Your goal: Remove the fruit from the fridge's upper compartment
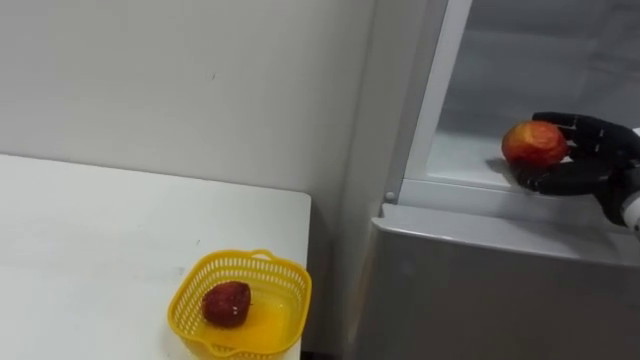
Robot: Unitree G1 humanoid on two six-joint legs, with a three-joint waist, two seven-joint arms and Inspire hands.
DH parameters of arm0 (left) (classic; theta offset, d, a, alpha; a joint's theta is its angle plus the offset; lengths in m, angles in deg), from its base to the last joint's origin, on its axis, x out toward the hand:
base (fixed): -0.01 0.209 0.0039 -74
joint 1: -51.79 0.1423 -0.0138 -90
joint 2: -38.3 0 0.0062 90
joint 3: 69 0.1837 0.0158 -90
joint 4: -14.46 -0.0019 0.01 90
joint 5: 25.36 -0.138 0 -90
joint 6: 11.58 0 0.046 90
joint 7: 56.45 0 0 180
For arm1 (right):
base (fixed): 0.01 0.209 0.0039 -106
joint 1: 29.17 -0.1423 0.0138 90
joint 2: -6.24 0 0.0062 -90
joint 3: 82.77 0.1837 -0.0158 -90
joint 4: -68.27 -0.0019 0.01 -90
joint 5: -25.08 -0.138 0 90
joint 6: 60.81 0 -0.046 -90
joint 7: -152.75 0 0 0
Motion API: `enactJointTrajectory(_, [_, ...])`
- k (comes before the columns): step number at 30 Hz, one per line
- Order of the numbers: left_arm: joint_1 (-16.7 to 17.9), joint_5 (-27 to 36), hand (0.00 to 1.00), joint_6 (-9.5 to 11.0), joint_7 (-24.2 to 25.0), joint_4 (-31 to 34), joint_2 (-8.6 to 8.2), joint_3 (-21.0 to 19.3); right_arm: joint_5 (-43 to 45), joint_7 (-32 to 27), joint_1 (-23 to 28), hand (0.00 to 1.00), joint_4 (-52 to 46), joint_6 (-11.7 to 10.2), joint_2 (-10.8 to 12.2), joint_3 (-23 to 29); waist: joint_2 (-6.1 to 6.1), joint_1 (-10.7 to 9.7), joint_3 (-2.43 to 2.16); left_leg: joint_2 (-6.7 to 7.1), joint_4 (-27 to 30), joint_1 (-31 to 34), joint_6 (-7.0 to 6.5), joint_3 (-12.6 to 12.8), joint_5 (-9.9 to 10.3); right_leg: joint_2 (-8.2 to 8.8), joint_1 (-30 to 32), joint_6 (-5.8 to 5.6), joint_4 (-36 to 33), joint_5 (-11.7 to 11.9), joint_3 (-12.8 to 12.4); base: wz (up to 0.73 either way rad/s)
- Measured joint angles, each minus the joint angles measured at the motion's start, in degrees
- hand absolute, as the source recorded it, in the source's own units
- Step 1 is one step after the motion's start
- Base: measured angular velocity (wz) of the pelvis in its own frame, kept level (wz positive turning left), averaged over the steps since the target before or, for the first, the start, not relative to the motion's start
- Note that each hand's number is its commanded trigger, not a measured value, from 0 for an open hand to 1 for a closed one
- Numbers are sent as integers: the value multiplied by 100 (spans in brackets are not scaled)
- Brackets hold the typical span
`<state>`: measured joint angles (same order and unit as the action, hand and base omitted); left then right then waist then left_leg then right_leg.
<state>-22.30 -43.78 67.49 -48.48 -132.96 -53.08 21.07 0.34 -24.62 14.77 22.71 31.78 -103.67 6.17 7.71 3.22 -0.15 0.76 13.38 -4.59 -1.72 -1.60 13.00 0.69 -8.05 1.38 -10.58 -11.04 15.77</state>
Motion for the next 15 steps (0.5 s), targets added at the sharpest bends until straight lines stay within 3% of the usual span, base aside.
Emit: enactJointTrajectory(15, [-109,88,0,11,-107,5,7,24,-265,-83,-4,100,-89,10,0,-24,12,-41,25,4,16,9,0,-6,0,2,-5,0,-1,0,11,0])
